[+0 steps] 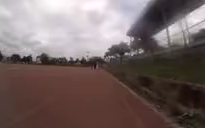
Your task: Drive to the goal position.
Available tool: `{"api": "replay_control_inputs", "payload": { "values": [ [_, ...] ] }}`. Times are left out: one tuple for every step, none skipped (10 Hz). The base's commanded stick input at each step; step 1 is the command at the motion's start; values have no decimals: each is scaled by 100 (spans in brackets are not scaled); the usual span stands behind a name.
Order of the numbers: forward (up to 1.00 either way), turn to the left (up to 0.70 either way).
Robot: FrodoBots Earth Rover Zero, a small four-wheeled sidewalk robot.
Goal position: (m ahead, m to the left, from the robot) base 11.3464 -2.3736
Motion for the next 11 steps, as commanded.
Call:
{"api": "replay_control_inputs", "payload": {
  "values": [
    [70, -21],
    [70, -21],
    [70, -21],
    [70, -21],
    [70, -20],
    [70, 0],
    [70, 0],
    [70, 0],
    [70, 0],
    [70, 0],
    [70, 0]
  ]
}}
